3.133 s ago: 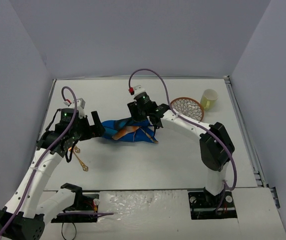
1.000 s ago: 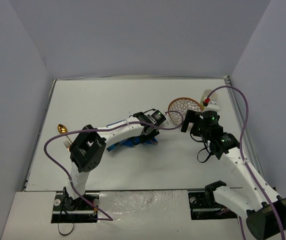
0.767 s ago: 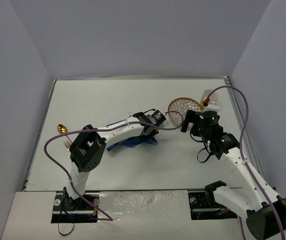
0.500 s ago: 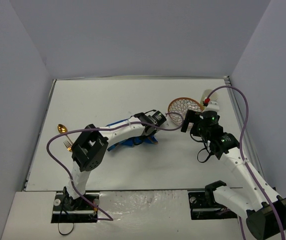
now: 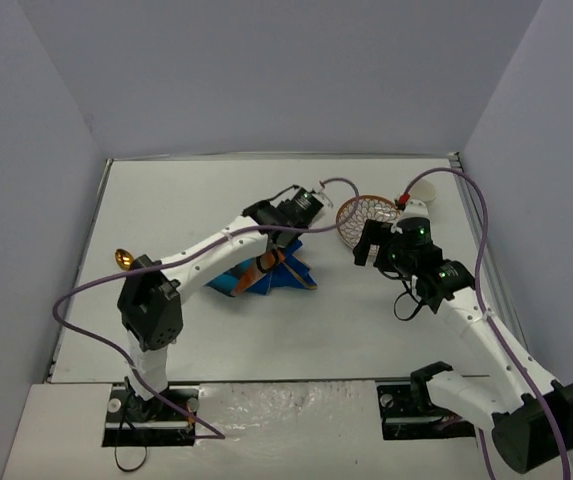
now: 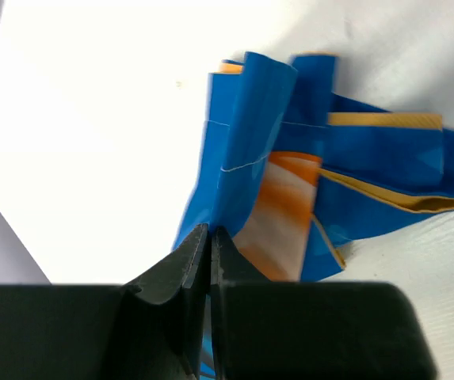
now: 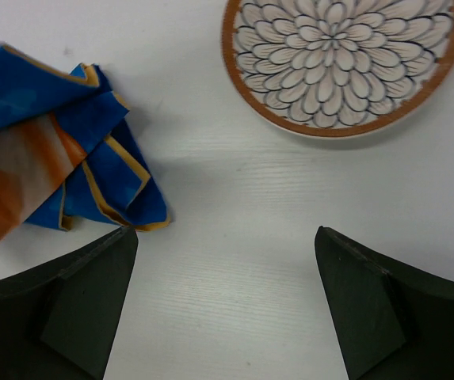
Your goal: Set the dinner table for one person
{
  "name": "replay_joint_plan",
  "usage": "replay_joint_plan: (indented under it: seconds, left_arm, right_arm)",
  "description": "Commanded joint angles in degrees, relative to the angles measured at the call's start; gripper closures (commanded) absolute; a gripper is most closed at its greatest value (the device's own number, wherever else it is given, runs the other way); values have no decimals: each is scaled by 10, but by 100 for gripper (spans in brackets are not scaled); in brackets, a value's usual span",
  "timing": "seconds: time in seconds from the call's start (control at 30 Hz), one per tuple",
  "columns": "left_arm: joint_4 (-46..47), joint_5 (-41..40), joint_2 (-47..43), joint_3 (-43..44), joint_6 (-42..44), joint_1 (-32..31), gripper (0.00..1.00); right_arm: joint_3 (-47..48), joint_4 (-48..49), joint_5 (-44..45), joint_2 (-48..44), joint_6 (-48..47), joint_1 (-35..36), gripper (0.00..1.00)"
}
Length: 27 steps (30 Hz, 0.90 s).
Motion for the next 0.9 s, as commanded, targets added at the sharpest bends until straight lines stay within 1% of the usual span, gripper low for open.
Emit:
replay_joint_plan:
  seconds: [0.0, 0.1, 0.17, 0.23, 0.37, 0.53, 0.6, 0.87]
  left_arm:
    - [4, -3, -103, 30, -88, 65, 100]
    - [8, 23, -130, 18, -125, 94, 100]
    - [15, 42, -151, 4, -141, 111, 100]
    - [18, 52, -171, -7, -154, 120, 100]
    - [26, 67, -197, -34, -164, 134, 100]
    - [36, 82, -217, -62, -179, 145, 100]
    - [37, 84, -220, -69, -184, 149, 100]
    - [39, 92, -225, -76, -191, 158, 100]
  right_arm:
    - [57, 56, -29, 54, -1, 55, 10]
    - [71, 78, -17, 99, 10, 108, 11]
    - [76, 107, -20, 134, 31, 125, 13]
    - [75, 152, -22, 155, 49, 127, 15]
    - [94, 195, -20, 218, 75, 127, 17]
    - [147, 207, -19, 304, 78, 125, 17]
    - [160, 215, -34, 332, 81, 124, 17]
    - [161, 245, -85, 403, 93, 122, 13]
